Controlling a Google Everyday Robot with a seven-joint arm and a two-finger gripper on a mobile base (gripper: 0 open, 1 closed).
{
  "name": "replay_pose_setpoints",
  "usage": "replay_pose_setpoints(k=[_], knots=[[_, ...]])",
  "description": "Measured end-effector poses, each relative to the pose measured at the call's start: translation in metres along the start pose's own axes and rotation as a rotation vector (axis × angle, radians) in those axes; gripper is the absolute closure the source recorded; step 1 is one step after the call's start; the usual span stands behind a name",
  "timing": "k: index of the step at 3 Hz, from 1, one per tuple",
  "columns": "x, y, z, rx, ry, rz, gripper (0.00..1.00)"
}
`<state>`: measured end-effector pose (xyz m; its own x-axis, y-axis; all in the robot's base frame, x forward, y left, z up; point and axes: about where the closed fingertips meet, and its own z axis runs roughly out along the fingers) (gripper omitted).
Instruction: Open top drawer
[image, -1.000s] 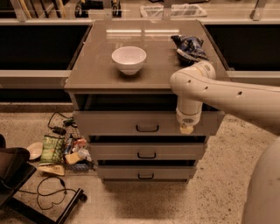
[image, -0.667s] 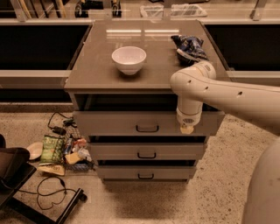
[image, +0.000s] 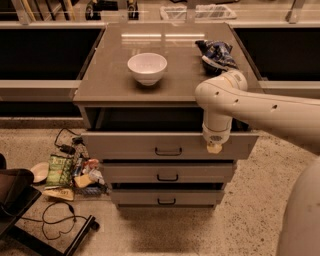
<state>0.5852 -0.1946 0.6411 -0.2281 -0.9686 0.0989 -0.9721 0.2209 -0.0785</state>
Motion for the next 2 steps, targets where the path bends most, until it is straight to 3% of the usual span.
replay_pose_setpoints(k=[2], knots=[[-0.0001,0.0072,-0.0124,0.025,-0.006,0.000,1.00]])
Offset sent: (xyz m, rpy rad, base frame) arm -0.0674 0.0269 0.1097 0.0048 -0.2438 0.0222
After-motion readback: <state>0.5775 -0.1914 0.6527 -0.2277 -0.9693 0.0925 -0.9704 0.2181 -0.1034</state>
